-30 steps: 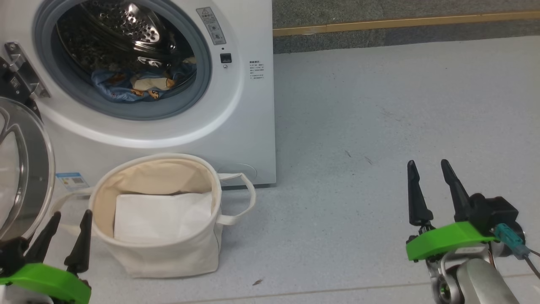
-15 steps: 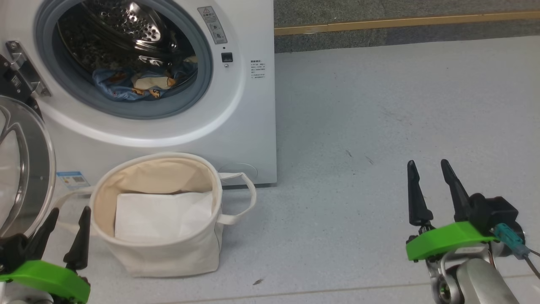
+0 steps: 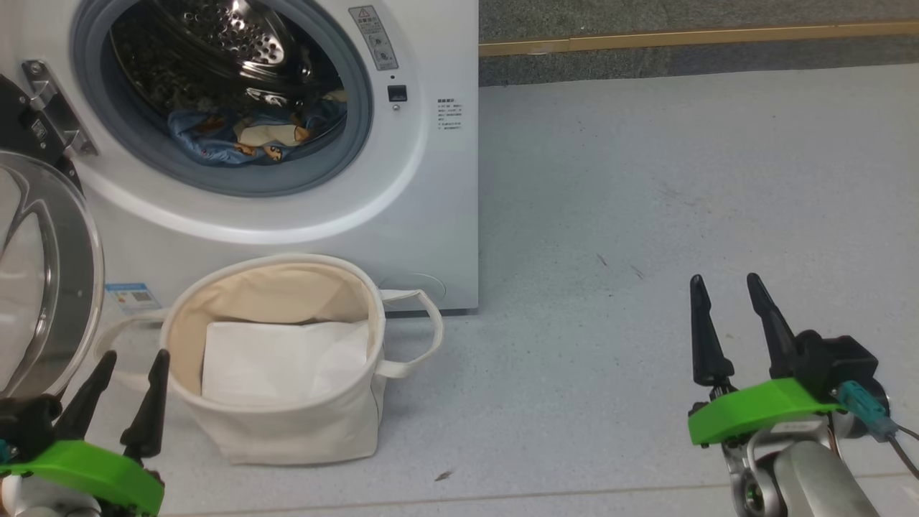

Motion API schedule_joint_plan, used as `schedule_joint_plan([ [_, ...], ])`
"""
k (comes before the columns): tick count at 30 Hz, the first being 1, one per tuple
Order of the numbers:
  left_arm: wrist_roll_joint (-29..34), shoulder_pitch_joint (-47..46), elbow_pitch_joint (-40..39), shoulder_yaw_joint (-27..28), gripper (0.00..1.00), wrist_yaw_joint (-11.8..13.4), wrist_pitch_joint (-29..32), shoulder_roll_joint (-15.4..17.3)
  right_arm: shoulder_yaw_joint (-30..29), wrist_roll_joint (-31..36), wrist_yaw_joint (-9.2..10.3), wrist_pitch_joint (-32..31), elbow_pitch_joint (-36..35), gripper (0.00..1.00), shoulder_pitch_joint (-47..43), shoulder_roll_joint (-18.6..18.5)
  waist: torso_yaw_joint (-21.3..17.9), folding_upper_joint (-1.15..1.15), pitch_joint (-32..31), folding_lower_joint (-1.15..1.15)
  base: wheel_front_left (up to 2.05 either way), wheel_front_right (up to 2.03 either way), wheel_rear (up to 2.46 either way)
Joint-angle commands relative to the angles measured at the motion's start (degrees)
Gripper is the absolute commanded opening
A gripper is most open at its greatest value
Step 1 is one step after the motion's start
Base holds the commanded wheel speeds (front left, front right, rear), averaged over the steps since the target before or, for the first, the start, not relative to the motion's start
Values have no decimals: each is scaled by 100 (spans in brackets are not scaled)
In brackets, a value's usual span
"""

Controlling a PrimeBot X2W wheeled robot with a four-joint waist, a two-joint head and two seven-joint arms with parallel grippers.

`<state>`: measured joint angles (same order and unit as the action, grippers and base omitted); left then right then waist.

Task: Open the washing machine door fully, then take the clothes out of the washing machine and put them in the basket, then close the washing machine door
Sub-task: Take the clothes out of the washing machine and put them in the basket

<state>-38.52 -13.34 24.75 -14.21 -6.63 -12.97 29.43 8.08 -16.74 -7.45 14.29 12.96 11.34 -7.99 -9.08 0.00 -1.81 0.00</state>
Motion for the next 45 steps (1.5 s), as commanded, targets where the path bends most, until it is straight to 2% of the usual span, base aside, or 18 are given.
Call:
schedule_joint_plan([
  [1, -63, -377, -173, 226, 100, -26, -58, 323, 121, -19, -3, 71, -155, 100, 84, -10, 1, 0, 3, 0, 75, -38, -36],
  [22, -136, -571, -76, 32, 100, -45, -35, 397, 203, -120, -3, 71, -115, 100, 128, -1, 33, 0, 89, 0, 133, -123, -10],
  [45, 6, -672, 117, 178, 100, 205, -181, 174, 275, -113, -3, 71, -109, 100, 167, 49, 50, 0, 123, 0, 6, -6, 0],
])
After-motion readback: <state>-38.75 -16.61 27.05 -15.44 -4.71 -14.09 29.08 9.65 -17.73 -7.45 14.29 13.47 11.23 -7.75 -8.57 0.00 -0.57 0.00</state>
